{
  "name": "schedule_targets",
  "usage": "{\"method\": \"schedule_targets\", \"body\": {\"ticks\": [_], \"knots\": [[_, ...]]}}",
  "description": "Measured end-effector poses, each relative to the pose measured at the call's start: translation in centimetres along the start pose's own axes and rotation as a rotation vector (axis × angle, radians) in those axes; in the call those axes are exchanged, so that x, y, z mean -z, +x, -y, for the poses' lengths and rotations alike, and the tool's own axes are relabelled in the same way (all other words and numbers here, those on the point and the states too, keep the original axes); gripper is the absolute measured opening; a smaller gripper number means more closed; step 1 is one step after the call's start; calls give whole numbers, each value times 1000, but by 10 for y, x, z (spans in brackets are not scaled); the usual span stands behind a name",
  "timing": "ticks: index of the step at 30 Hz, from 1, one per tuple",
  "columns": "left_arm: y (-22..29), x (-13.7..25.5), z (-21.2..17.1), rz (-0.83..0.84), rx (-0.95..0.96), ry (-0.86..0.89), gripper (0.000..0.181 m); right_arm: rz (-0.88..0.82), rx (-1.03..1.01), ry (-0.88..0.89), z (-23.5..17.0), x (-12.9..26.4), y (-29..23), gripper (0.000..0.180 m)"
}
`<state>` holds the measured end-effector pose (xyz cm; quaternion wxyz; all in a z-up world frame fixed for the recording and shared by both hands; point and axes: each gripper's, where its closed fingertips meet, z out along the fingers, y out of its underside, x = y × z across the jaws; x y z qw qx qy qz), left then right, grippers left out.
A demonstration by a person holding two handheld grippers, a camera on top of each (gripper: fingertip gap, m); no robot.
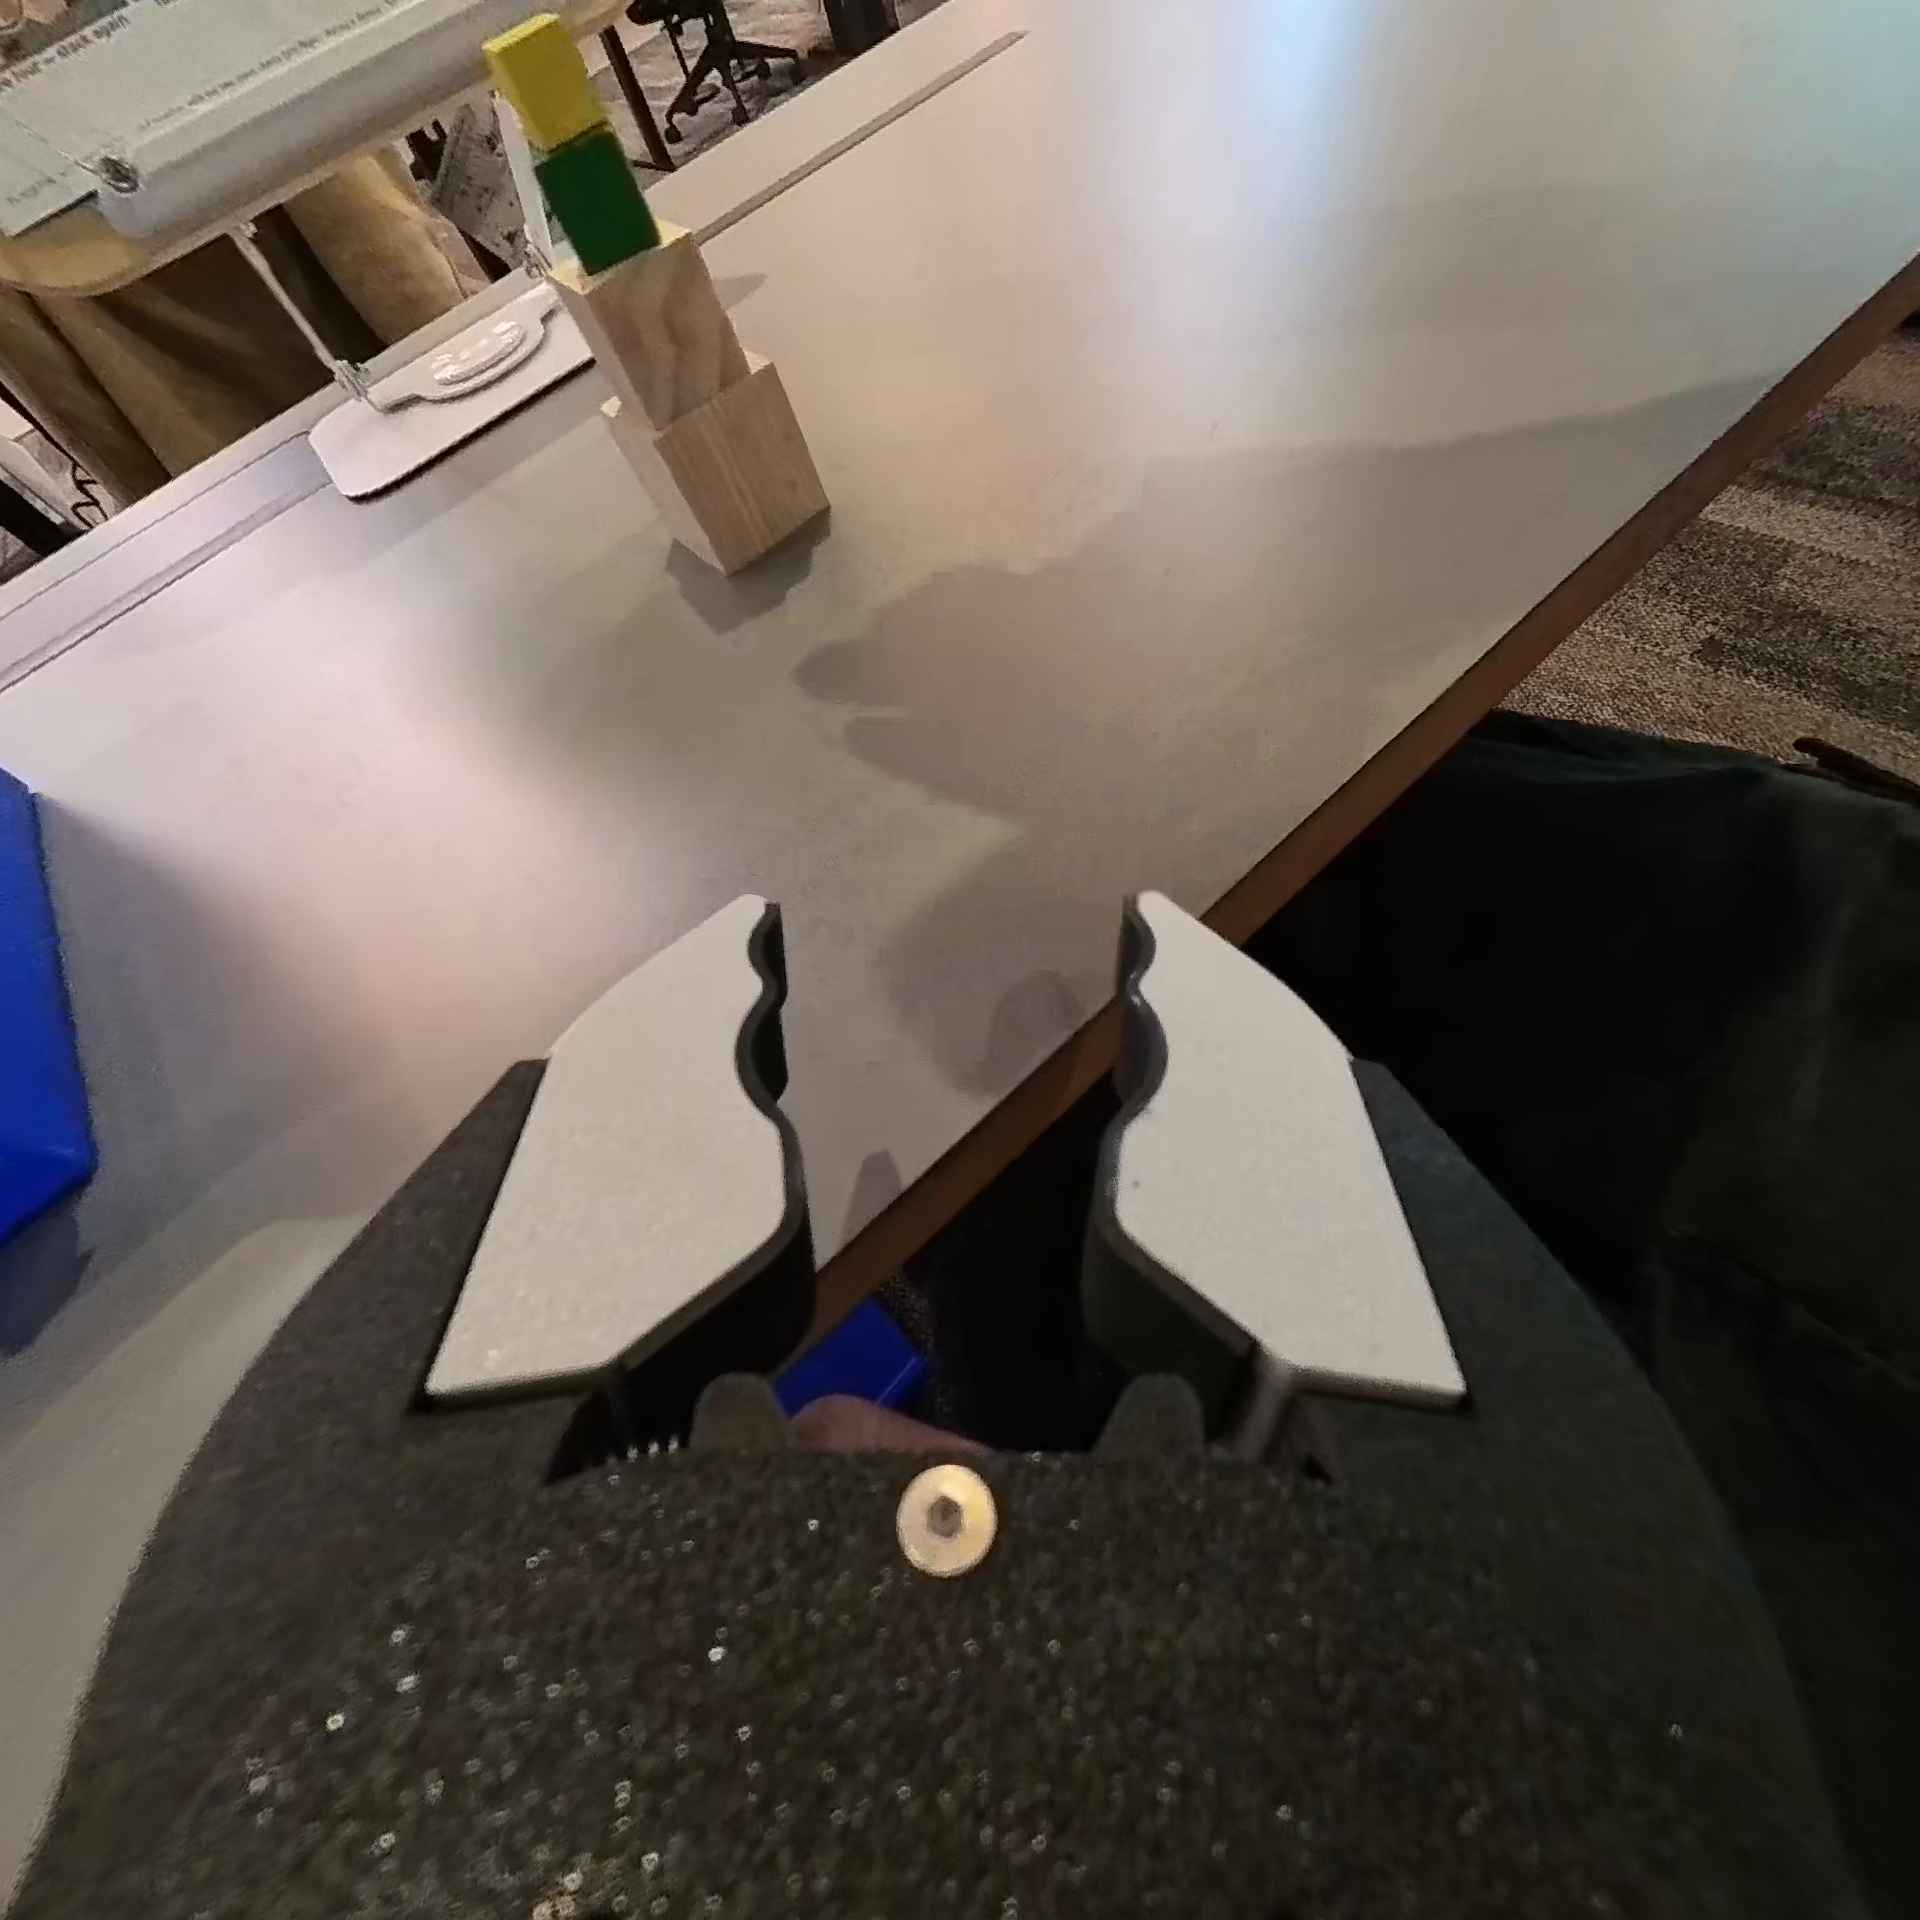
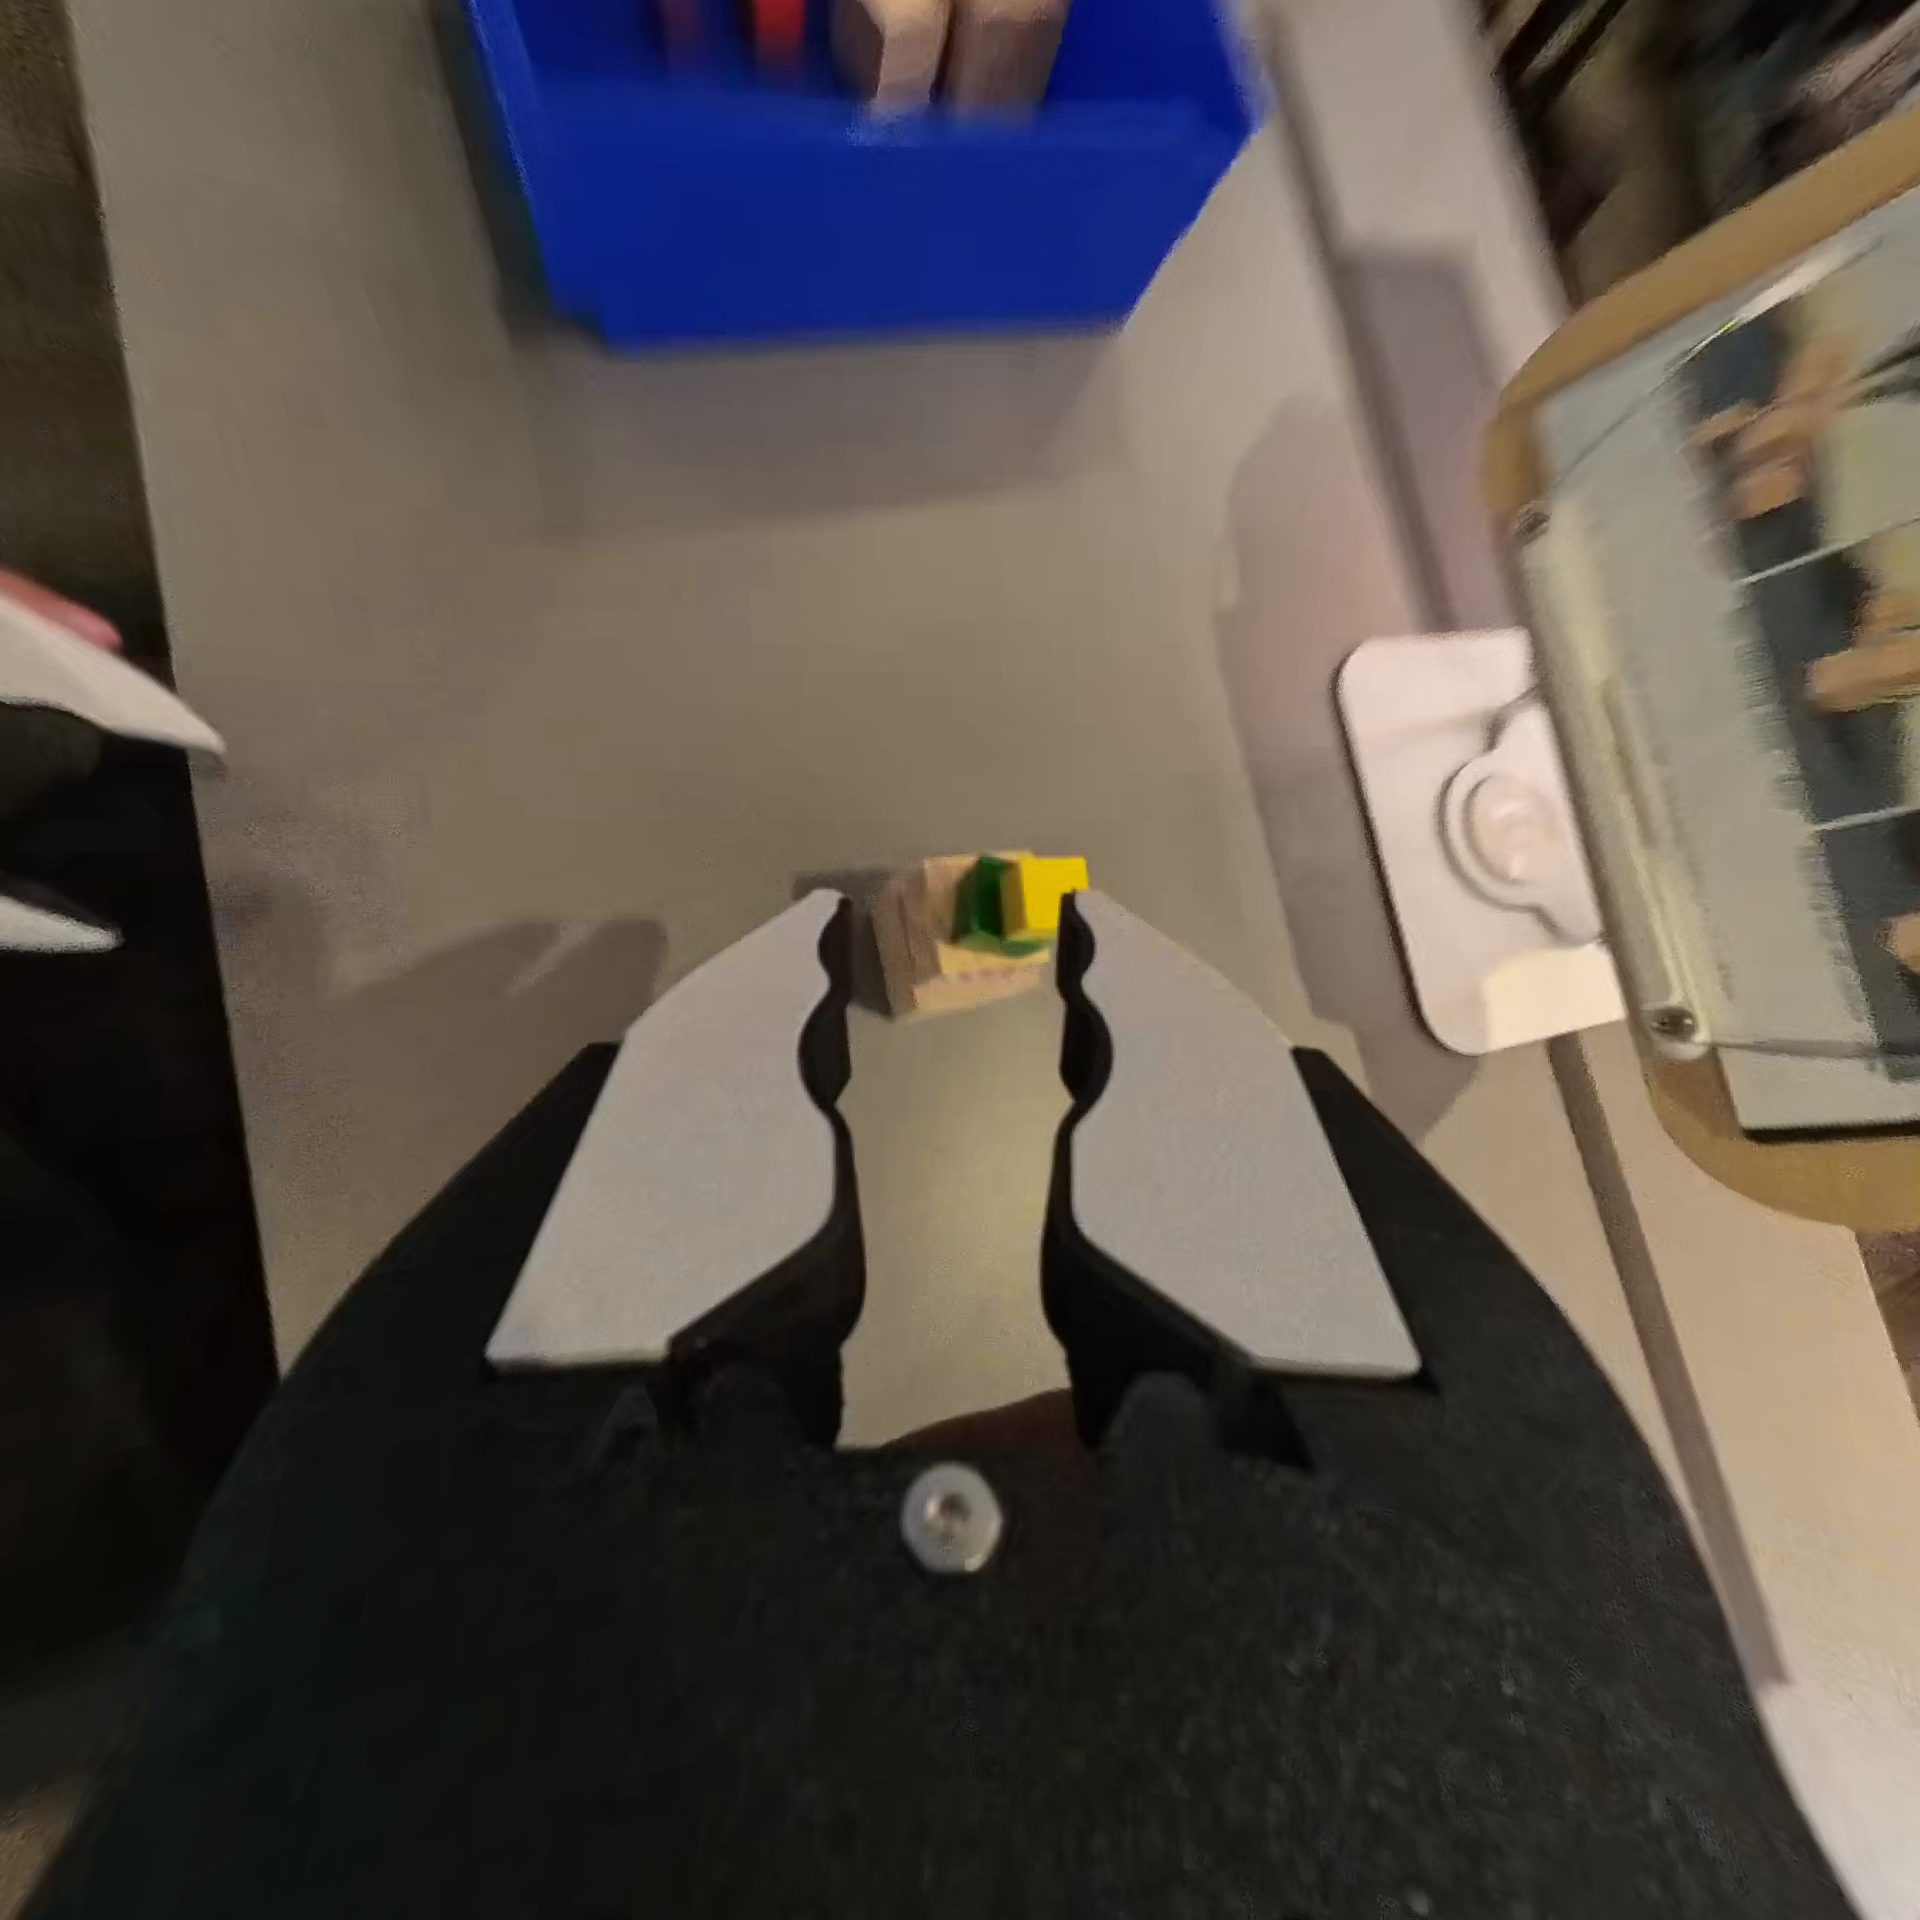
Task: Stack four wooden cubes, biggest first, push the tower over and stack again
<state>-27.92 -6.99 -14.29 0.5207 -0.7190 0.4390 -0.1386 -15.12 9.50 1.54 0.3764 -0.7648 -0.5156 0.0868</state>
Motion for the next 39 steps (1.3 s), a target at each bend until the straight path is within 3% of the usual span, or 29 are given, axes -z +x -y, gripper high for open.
{"method": "schedule_targets", "body": {"ticks": [1,4,8,11,20,39], "knots": [[-2,0,0,5,8,3,61,-59,-24,97,-3,10,-11,37],[-9,-1,3,11,66,23,61,-316,-190,289,-43,22,-35,38],[-37,-17,19,73,200,59,64,-500,-435,415,-106,21,-67,40],[-60,-38,37,117,309,100,66,-500,-437,425,-122,15,-79,35],[-110,-85,58,317,355,160,63,-447,-547,480,-143,-2,-80,37],[-97,-97,55,215,324,127,65,-439,-439,378,-136,-26,-80,36]]}}
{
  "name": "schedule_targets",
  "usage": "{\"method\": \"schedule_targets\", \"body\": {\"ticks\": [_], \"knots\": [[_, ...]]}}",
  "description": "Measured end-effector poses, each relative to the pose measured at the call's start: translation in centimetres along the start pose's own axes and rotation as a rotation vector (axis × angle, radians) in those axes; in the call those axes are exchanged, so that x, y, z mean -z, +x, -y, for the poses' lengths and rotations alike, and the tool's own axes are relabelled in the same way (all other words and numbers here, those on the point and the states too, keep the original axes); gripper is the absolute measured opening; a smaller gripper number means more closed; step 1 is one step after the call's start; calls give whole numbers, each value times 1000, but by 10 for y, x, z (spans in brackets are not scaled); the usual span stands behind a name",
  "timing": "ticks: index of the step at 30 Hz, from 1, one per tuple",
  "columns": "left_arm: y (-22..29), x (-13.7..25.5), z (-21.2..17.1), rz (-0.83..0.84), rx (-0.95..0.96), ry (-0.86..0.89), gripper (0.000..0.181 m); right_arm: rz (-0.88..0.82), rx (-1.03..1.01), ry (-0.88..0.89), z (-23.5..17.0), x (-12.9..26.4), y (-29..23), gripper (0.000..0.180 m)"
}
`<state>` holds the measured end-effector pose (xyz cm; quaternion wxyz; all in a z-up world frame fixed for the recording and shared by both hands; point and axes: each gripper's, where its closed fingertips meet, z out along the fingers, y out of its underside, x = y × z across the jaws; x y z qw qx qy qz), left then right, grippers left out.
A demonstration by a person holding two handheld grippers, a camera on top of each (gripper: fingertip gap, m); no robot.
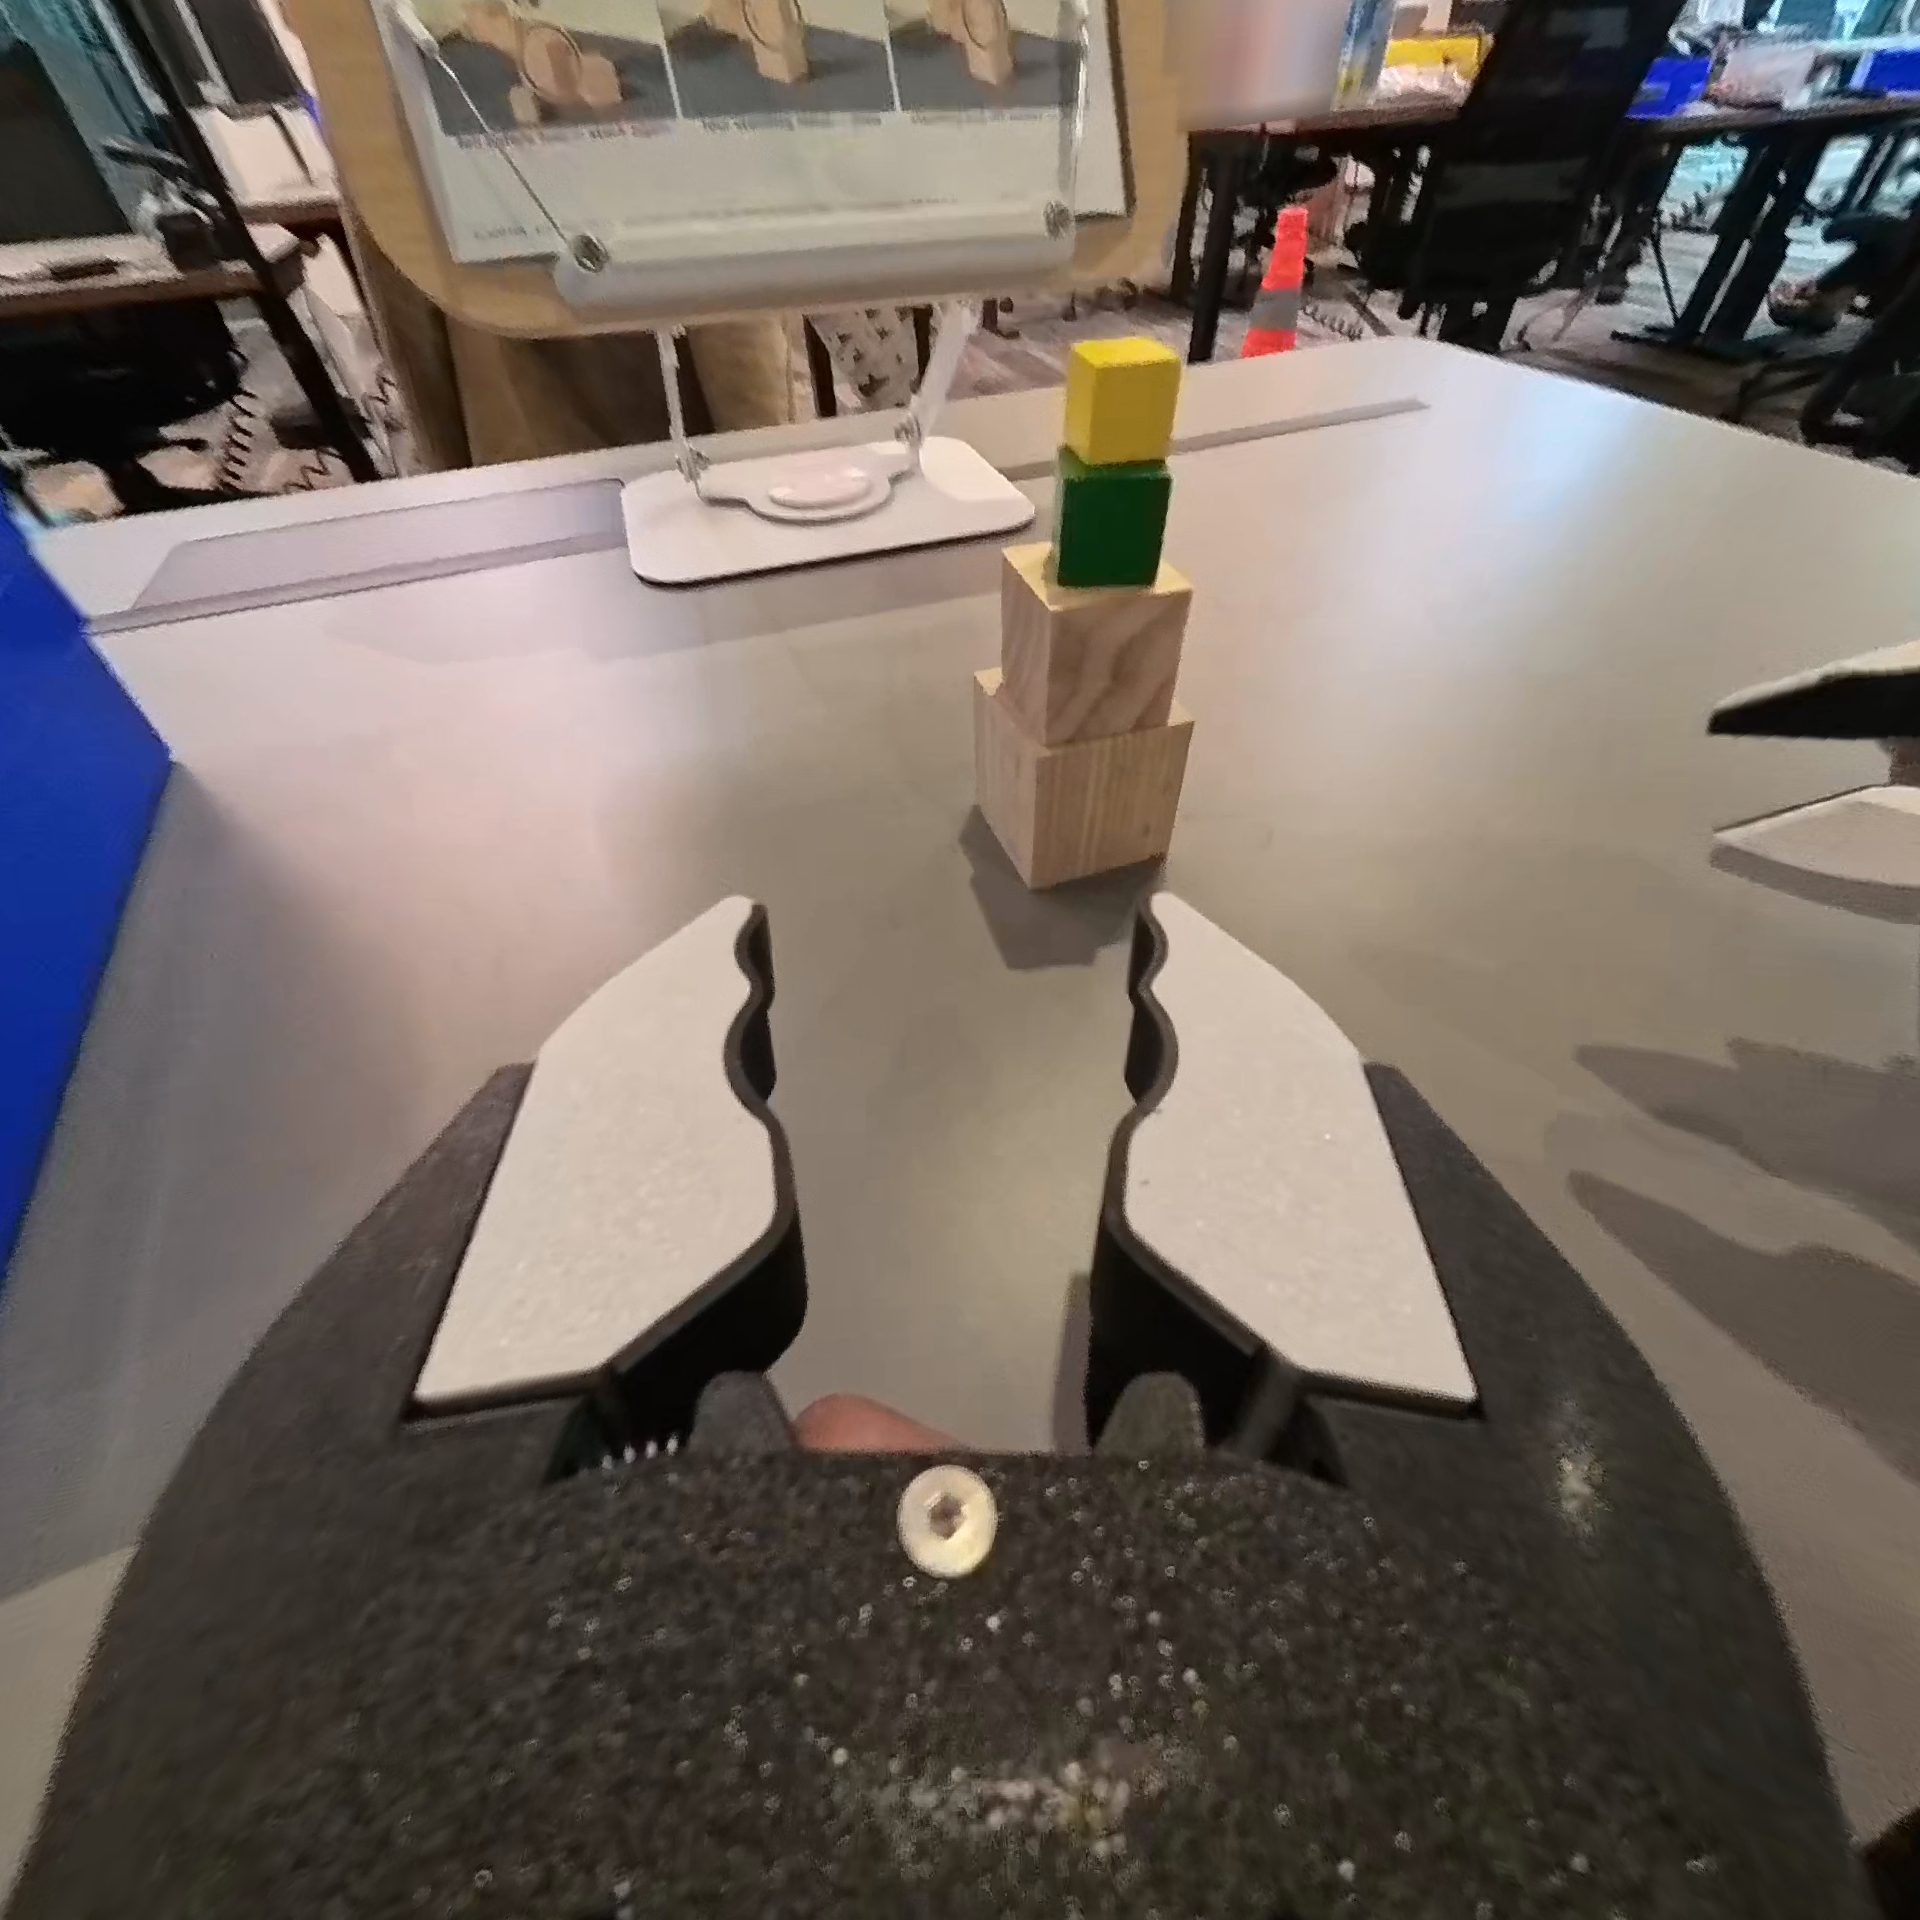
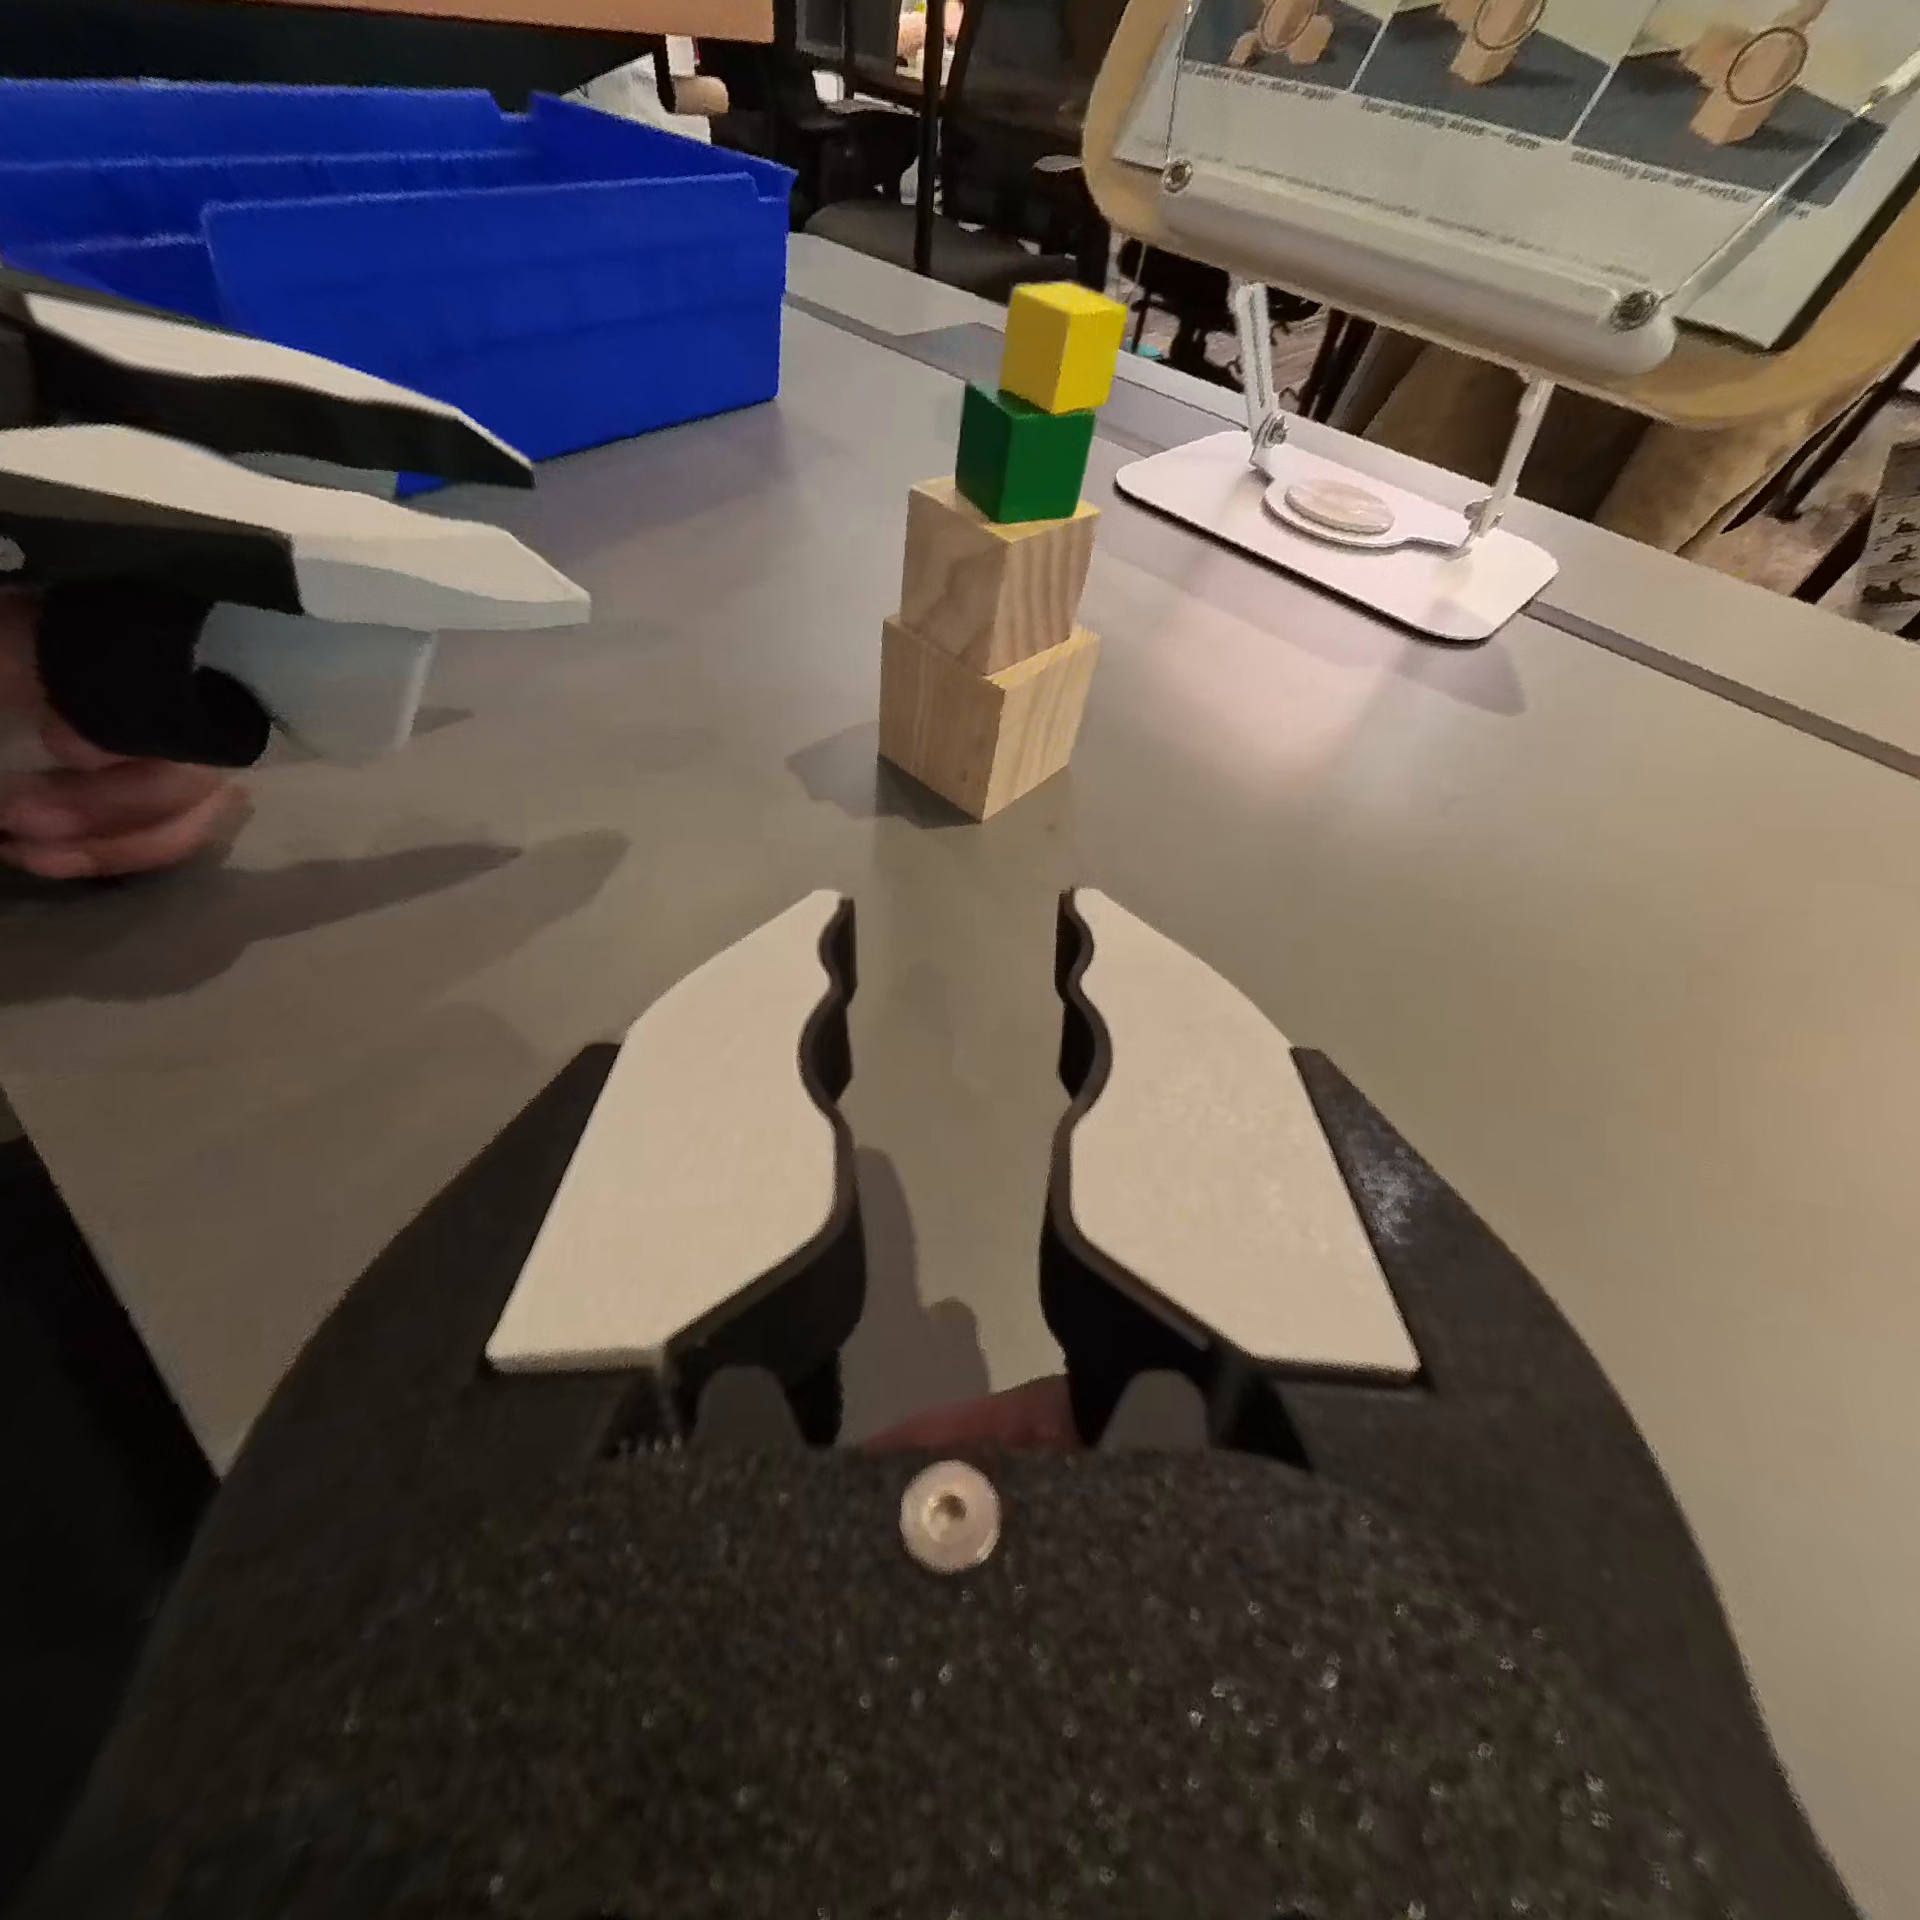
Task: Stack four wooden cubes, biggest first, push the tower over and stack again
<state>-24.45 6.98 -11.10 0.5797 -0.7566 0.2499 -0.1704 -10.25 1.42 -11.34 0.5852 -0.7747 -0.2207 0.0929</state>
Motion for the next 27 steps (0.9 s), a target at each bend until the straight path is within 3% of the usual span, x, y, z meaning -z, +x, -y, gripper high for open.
{"method": "schedule_targets", "body": {"ticks": [3,5,10,12,14,15,16,17,18,19,21,22,23,26,27], "knots": [[11,-10,-5,-90,-42,-62,60,-4,28,-9,-1,-2,-1,35],[37,-18,-18,-291,-186,-167,0,-10,33,-2,0,-1,1,33],[105,-5,-38,-864,-437,-251,0,-9,1,17,5,-1,15,31],[112,-4,-44,-960,-529,-275,0,3,-25,27,7,0,20,30],[94,-41,-38,-838,-610,-275,0,2,-49,33,7,-1,26,29],[63,-83,-26,-627,-604,-283,0,-1,-57,35,6,-2,30,29],[31,-116,-23,-474,-545,-366,0,-5,-63,33,6,-3,33,29],[29,-124,-27,-520,-396,-461,0,-6,-70,26,5,-4,35,28],[58,-98,-25,-779,-287,-459,0,1,-79,19,4,-5,35,29],[74,-78,-23,-855,-314,-377,0,9,-81,22,5,-4,35,28],[66,-68,-34,-629,-504,-282,0,10,-79,27,3,-3,34,27],[70,-55,-39,-615,-499,-268,0,20,-86,21,1,-4,32,27],[75,-38,-41,-637,-443,-270,1,32,-97,17,-2,-5,29,27],[49,-26,-25,-448,-228,-204,40,-11,-80,26,0,-6,29,29],[36,-24,-20,-362,-189,-173,44,-3,-91,31,1,-6,26,29]]}}
